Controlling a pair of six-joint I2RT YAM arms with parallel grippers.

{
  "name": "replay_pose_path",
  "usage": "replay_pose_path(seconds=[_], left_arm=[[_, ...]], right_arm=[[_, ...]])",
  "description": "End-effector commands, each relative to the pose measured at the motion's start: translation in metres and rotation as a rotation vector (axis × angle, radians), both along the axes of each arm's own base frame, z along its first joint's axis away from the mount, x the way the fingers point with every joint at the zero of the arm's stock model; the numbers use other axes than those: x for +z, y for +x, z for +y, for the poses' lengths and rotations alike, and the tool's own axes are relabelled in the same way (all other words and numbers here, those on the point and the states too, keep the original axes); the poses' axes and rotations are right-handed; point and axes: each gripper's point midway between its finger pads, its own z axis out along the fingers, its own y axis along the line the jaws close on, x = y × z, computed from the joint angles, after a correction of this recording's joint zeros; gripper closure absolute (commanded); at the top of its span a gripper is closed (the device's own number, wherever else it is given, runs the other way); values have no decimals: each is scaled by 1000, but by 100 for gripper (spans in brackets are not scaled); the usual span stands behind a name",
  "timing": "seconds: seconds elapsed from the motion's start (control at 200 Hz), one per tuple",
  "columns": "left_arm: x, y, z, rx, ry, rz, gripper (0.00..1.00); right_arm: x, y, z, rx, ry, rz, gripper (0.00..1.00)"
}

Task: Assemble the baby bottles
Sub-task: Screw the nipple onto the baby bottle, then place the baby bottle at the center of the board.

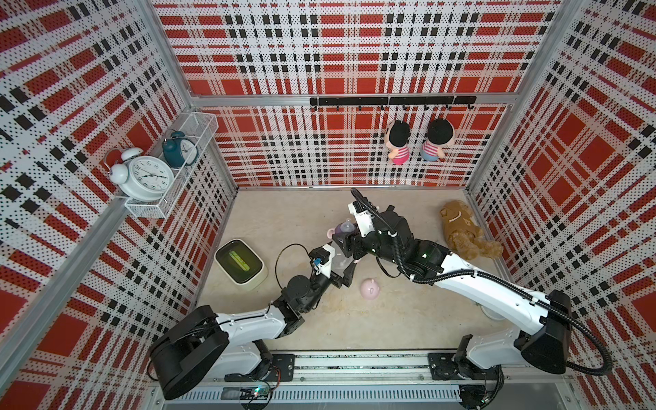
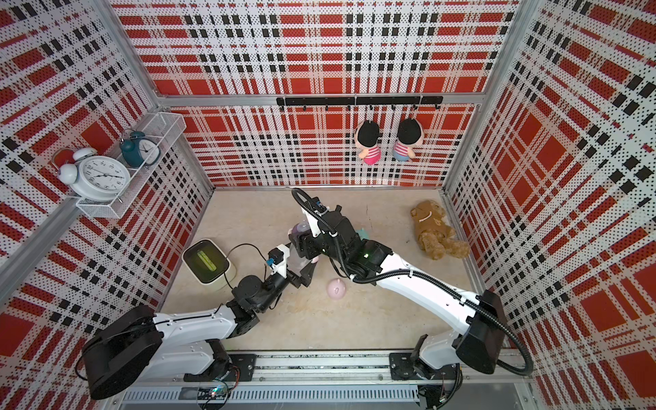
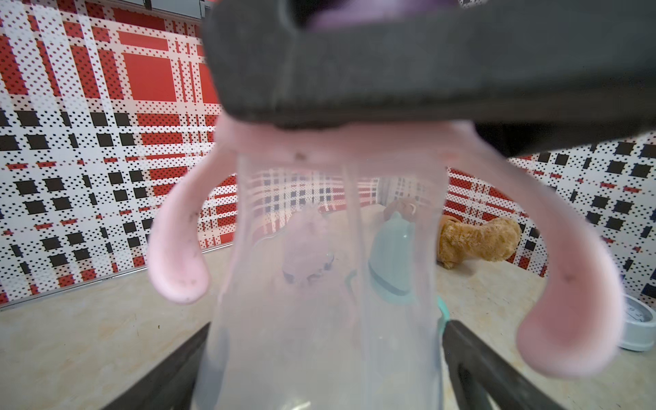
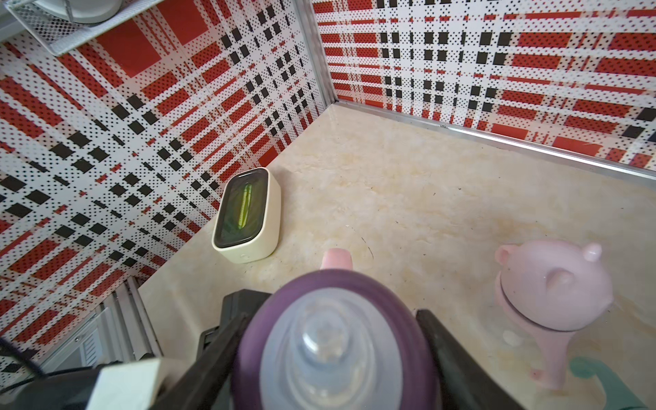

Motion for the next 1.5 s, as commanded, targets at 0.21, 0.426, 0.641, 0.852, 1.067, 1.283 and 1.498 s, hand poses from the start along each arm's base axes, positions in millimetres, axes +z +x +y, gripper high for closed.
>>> replay_pose_path(seconds=[0.21, 0.426, 0.641, 0.852, 1.067, 1.283, 1.498], left_arm=[[-10, -1, 12, 15, 0, 25, 2], [-8, -13, 27, -50, -43, 12, 2], [1, -1, 56, 36, -136, 32, 2], [8, 11, 73, 90, -192, 58, 2], [4, 14, 72, 75, -191, 79, 2], [3, 12, 66, 38, -171, 78, 2], [4, 12, 65, 30, -171, 74, 2]], right_arm=[[9, 12, -30, -100, -69, -161, 48], [-10, 18, -43, -116, -109, -198, 48], [-35, 23, -45, -107, -100, -253, 49], [-59, 32, -38, -98, -102, -277, 49], [-87, 41, -32, -76, -101, -274, 50], [-114, 47, -31, -76, -96, -292, 51], [-134, 49, -24, -48, -111, -281, 52]])
